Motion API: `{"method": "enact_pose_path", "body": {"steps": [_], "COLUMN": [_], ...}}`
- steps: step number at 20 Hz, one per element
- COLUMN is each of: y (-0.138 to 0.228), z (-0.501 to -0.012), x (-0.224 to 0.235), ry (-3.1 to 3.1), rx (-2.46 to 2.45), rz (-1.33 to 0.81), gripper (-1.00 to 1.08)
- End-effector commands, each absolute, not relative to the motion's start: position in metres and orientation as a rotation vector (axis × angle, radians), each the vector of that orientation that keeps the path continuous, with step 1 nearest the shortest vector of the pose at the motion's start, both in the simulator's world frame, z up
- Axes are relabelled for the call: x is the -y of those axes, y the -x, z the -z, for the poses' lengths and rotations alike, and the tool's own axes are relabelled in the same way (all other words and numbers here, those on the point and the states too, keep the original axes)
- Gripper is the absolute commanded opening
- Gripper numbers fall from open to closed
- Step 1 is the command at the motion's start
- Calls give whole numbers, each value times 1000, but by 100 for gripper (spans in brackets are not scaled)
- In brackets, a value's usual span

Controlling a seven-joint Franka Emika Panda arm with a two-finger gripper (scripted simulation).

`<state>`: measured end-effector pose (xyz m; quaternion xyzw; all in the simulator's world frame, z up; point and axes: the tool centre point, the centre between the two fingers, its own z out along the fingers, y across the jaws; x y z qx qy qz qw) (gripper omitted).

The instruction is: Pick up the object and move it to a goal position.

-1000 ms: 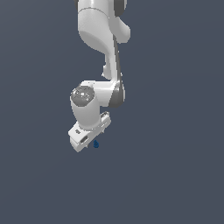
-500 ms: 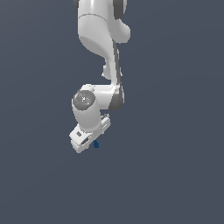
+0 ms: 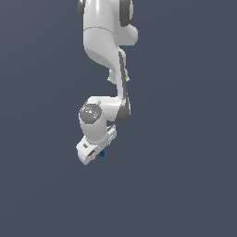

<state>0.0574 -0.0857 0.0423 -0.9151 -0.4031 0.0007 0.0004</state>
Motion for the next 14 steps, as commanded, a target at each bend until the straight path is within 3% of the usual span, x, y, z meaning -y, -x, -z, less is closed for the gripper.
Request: {"method": "enact_pose_path", "body": {"steps": [1, 14], "y": [-58, -58], "z": [-43, -45], "x": [86, 83], "ry": [2875, 2875], "rx": [1267, 1267], "rz": [0, 0], "gripper": [-100, -100]}}
